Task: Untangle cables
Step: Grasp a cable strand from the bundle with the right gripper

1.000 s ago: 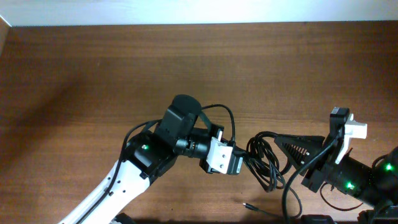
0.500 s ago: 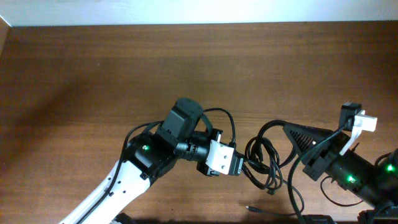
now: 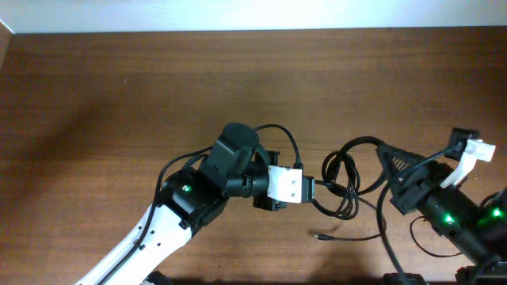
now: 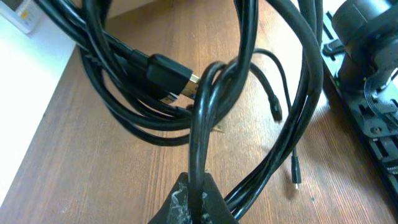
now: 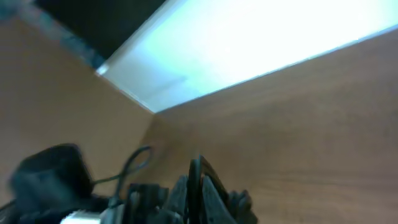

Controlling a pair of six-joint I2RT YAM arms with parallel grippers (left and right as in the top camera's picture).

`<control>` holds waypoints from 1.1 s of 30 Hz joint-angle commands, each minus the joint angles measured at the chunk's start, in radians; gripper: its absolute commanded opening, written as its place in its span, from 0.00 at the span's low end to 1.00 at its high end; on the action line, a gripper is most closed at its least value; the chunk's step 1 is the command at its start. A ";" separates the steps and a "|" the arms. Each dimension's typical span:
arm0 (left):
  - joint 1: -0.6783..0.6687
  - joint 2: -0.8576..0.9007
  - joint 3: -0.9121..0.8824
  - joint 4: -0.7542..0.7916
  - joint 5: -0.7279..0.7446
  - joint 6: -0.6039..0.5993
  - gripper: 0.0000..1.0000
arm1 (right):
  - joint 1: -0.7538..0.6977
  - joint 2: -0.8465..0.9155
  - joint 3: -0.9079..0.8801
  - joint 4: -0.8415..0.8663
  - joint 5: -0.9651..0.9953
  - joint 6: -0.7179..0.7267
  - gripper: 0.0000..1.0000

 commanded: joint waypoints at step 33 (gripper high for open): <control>-0.002 0.002 -0.002 0.018 0.100 -0.027 0.00 | 0.004 -0.003 0.017 0.046 0.100 -0.018 0.04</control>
